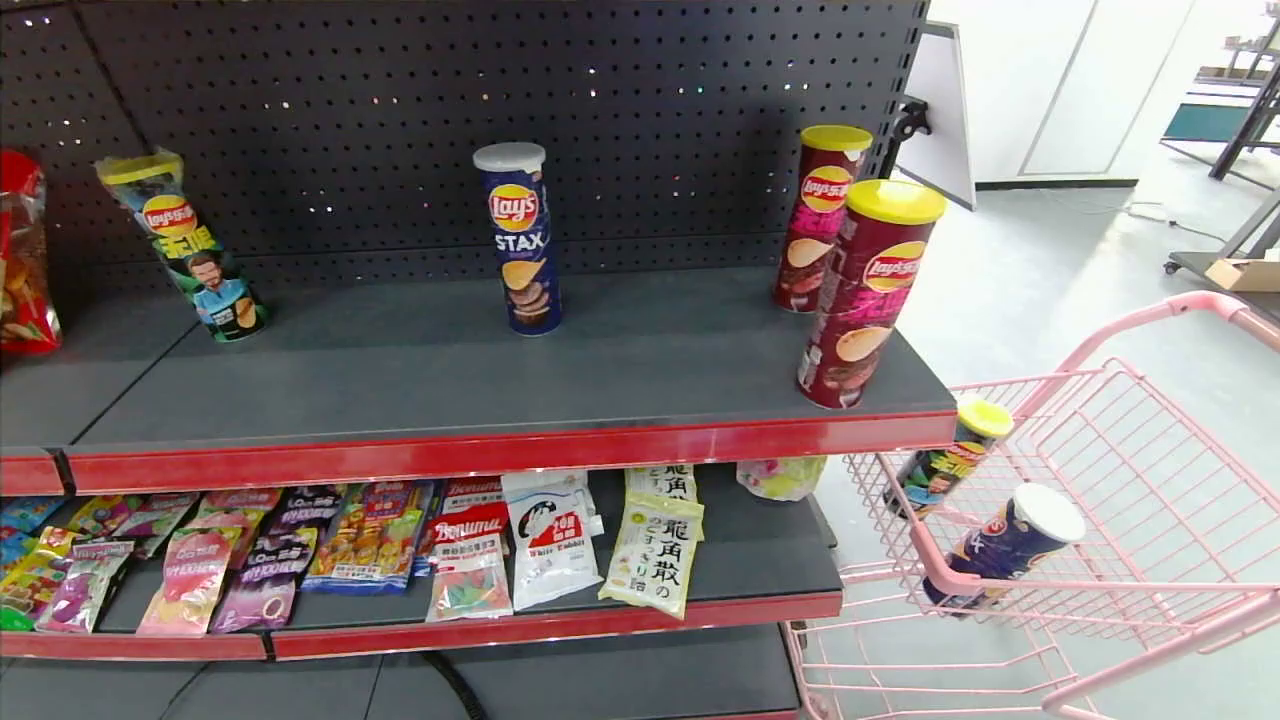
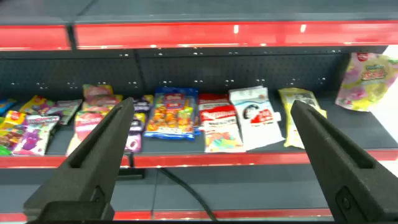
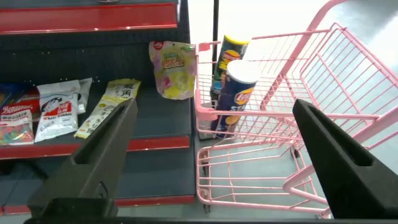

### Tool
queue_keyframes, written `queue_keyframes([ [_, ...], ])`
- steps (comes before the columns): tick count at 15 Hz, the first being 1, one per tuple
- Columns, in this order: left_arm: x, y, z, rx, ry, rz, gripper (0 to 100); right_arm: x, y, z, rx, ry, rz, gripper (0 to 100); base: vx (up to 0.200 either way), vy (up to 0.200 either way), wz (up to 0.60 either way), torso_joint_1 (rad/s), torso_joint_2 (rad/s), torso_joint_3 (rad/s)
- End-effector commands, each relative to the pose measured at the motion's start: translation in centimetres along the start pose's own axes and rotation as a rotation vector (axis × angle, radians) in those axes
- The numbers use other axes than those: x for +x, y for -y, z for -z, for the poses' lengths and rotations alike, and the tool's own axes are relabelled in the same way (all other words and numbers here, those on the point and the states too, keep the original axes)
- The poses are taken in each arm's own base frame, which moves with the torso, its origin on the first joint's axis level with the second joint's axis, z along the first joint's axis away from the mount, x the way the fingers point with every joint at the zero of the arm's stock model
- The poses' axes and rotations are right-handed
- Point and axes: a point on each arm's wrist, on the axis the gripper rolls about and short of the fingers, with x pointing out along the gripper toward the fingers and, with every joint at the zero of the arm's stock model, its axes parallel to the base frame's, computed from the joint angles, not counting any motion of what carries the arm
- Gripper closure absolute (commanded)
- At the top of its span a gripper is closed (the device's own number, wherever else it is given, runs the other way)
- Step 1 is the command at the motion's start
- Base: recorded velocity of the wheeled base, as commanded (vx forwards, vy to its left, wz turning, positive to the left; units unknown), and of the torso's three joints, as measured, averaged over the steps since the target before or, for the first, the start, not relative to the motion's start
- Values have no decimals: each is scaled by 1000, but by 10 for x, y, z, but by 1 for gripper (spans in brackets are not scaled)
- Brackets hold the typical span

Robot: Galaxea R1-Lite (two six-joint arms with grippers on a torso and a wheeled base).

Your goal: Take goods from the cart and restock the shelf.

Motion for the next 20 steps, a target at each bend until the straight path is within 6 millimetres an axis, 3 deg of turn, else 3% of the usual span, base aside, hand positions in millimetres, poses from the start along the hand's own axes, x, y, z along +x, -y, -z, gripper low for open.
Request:
queue_keyframes([
  [1,0,0,0,0,-1,-1,0,0,0,0,0,1,-1,0,0,-200,0,-2,7,2],
  [4,0,0,0,0,-1,0,0,0,0,0,0,1,1,0,0,-200,0,2,2,4],
  [14,0,0,0,0,-1,0,0,0,0,0,1,1,3,0,0,0,-600,2,3,1],
  [20,0,0,0,0,-1,0,0,0,0,0,1,1,3,0,0,0,0,0,0,0],
])
